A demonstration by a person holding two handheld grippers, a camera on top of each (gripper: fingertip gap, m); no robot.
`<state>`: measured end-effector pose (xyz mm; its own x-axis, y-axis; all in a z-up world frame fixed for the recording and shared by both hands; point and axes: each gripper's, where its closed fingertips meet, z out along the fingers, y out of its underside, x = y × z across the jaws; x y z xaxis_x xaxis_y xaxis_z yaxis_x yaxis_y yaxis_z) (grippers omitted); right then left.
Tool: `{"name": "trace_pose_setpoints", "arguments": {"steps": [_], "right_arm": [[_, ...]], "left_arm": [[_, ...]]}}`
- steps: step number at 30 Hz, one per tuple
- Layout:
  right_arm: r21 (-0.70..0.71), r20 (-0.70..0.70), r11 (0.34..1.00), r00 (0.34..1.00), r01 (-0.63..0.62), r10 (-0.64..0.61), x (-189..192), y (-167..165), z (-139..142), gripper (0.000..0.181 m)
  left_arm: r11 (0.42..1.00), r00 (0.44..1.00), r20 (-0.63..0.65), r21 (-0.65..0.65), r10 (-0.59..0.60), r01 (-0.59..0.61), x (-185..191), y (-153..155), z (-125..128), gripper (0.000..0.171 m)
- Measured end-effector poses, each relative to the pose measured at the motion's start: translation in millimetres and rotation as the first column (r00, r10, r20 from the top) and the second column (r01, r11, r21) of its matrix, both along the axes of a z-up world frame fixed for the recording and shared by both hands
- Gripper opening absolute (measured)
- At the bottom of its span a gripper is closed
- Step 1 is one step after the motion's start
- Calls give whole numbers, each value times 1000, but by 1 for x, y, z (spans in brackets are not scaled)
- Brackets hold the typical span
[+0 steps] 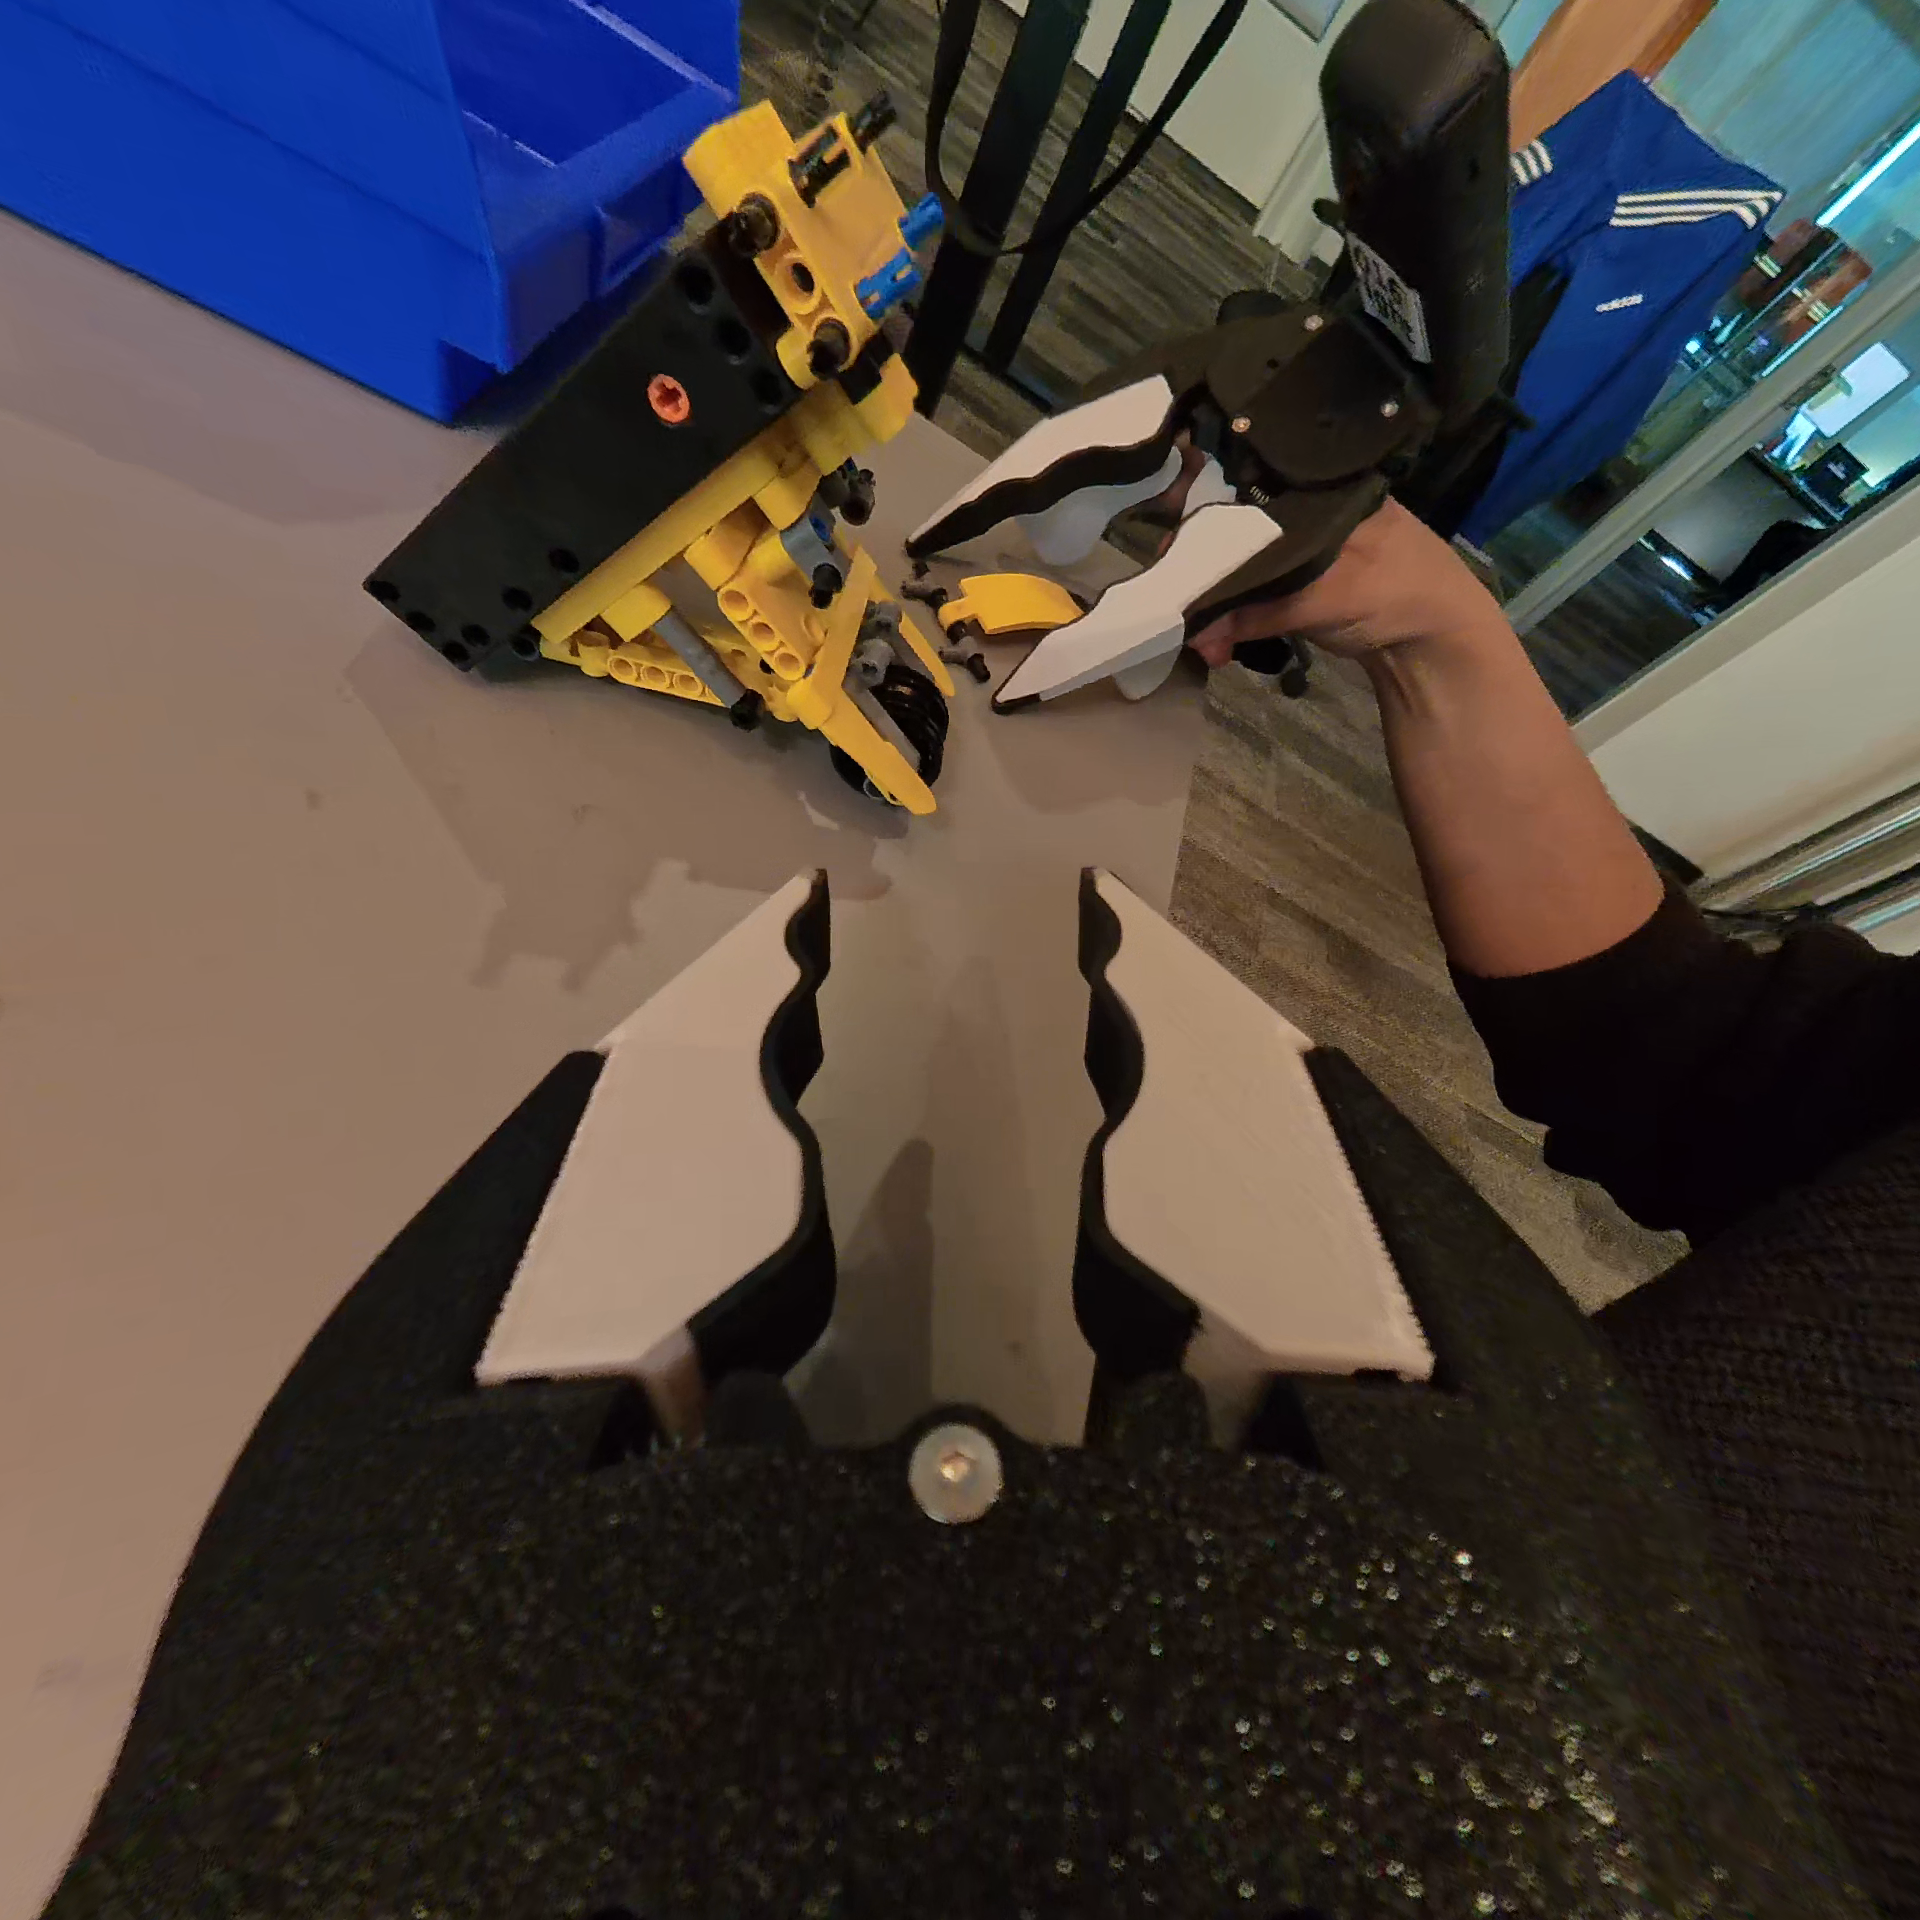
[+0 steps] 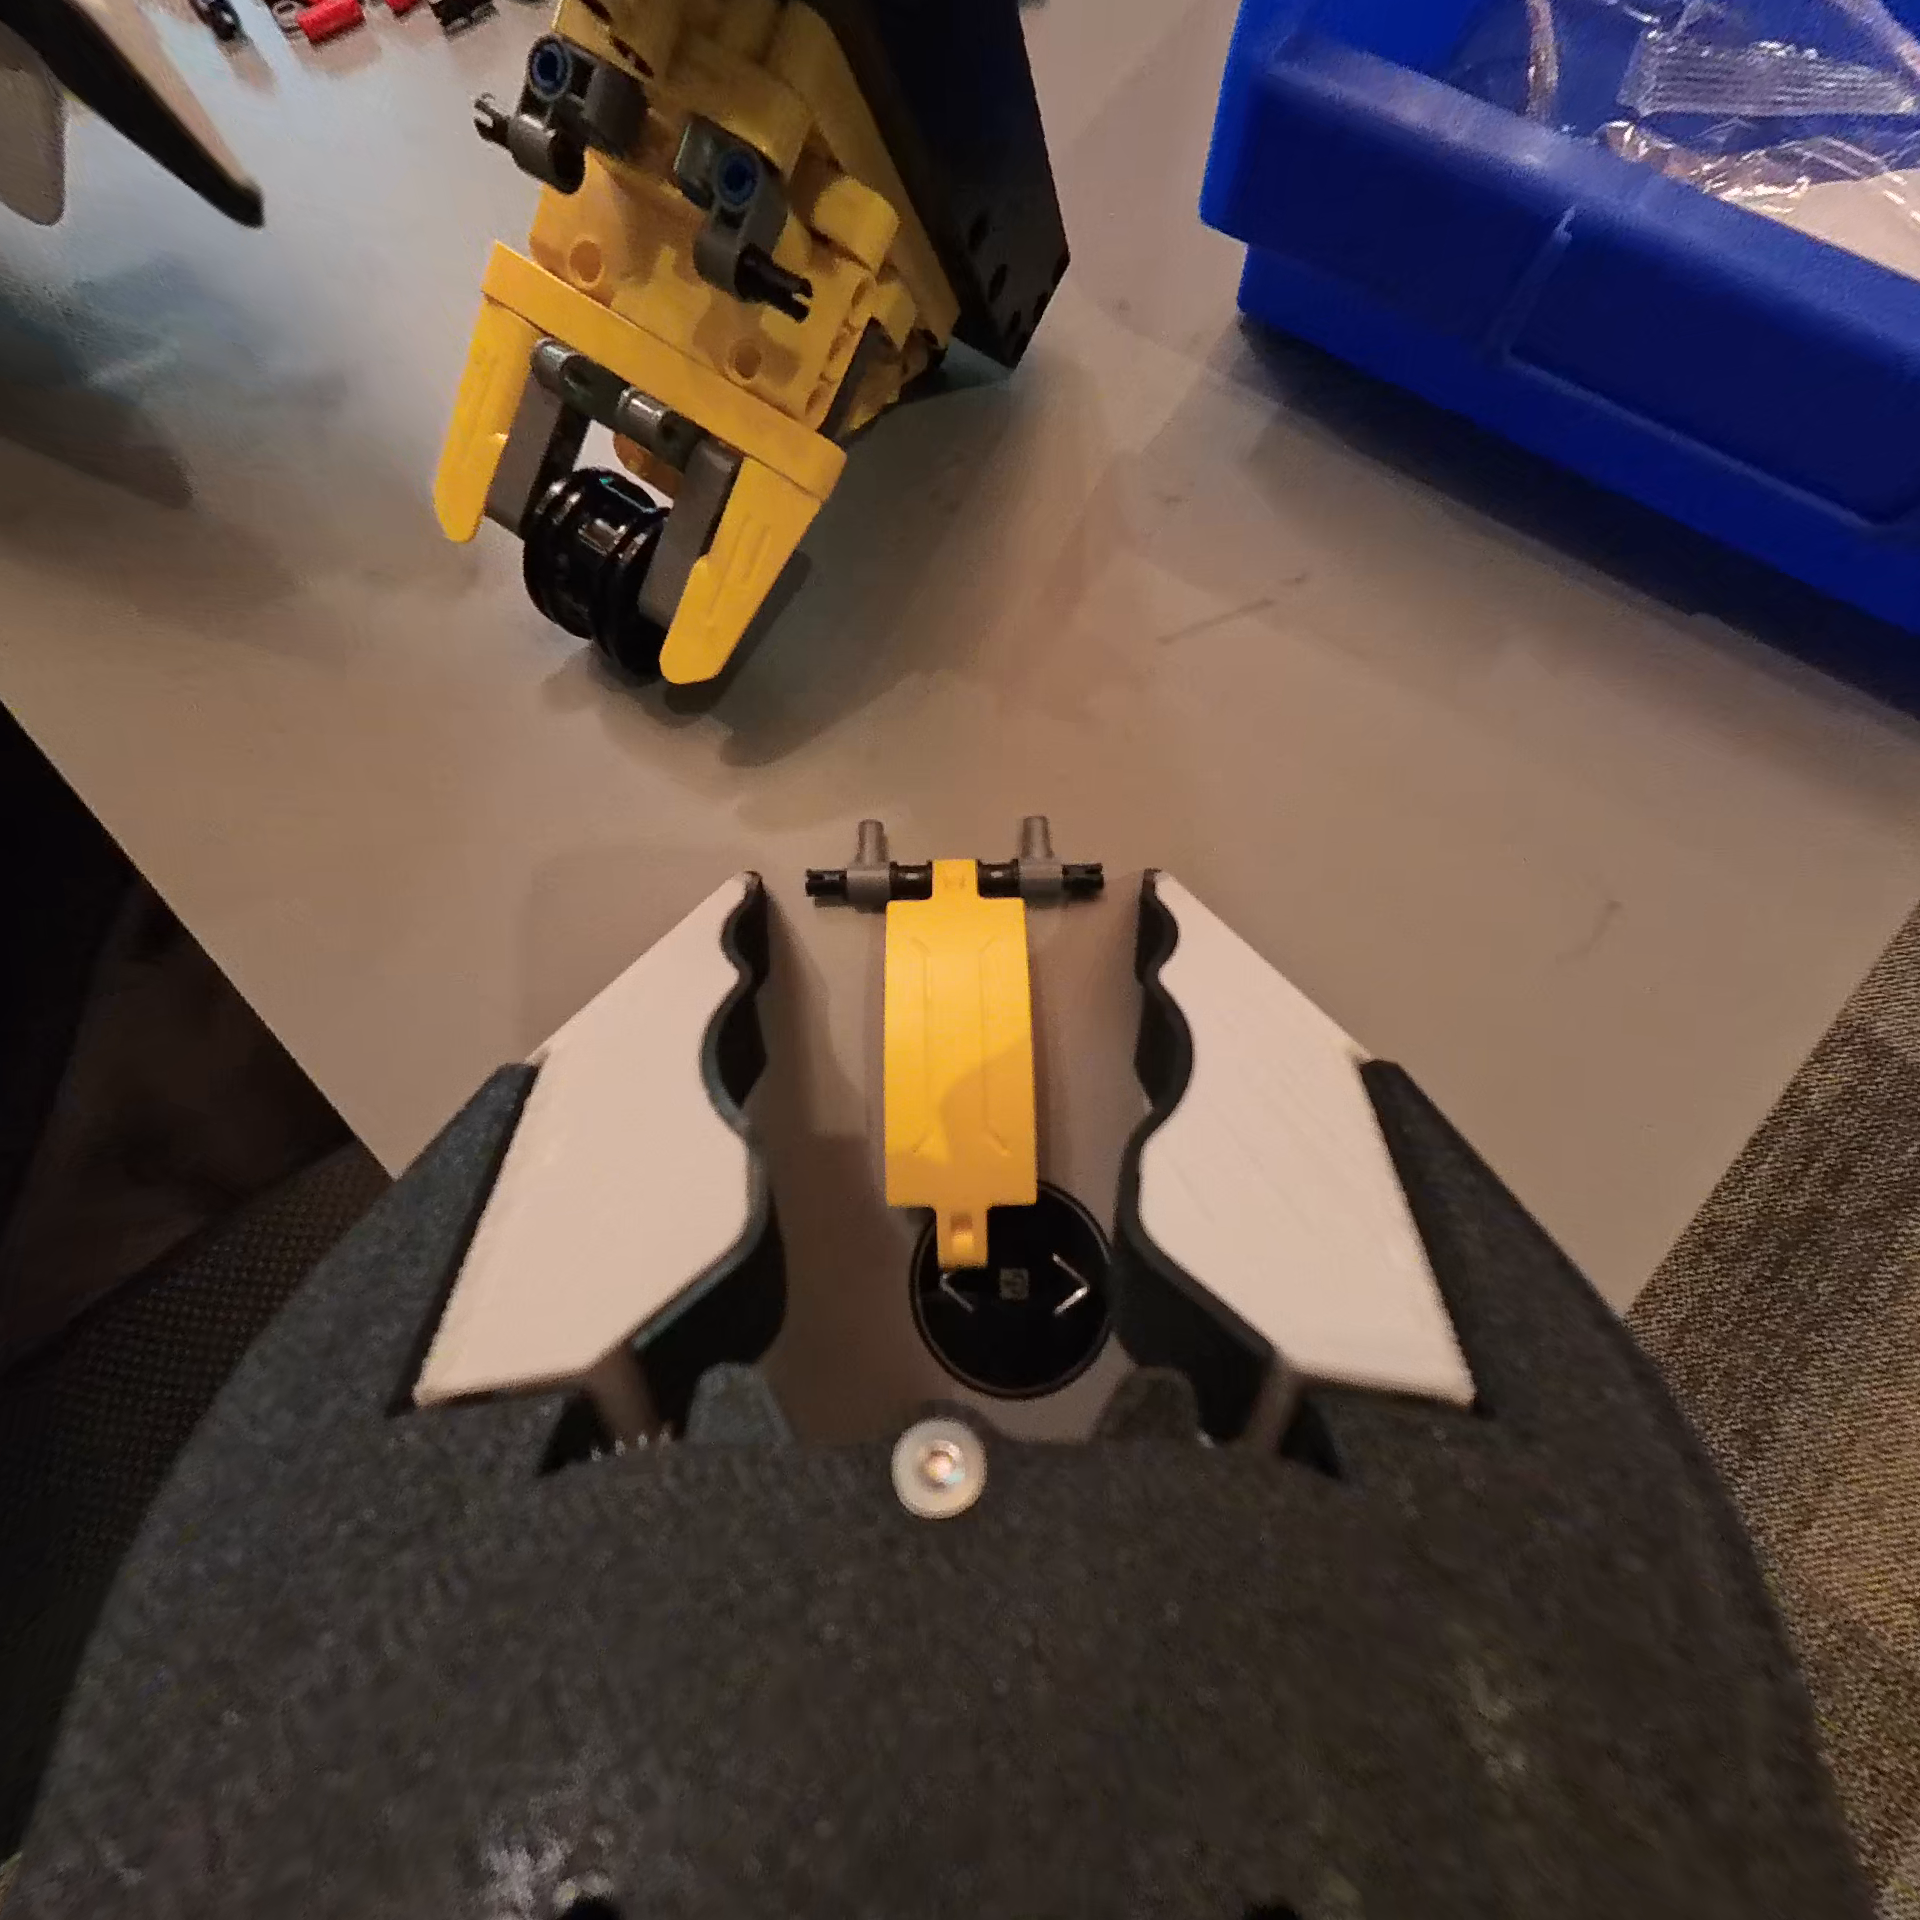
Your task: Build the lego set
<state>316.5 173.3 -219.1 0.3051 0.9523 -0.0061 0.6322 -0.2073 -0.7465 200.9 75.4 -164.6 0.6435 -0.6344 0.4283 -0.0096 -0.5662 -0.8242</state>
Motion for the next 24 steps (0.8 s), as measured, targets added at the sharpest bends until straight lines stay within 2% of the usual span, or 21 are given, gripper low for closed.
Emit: {"name": "trace_pose_setpoints", "arguments": {"steps": [6,11,19,24], "right_arm": [[-1,0,1000,1000,-8,8,-1,-1,0,71],[1,2,1000,1000,-13,13,-1,-1,0,70],[-1,-2,1000,1000,-8,8,0,2,0,65],[12,-4,1000,1000,-7,7,0,0,0,56]], "left_arm": [[1000,1000,8,7,14,-14,-6,-13,3,48],[998,999,28,44,43,-45,-15,-22,16,48],[992,997,18,104,70,-71,-22,-57,27,48],[993,990,125,92,66,-77,-24,-79,41,48]]}}
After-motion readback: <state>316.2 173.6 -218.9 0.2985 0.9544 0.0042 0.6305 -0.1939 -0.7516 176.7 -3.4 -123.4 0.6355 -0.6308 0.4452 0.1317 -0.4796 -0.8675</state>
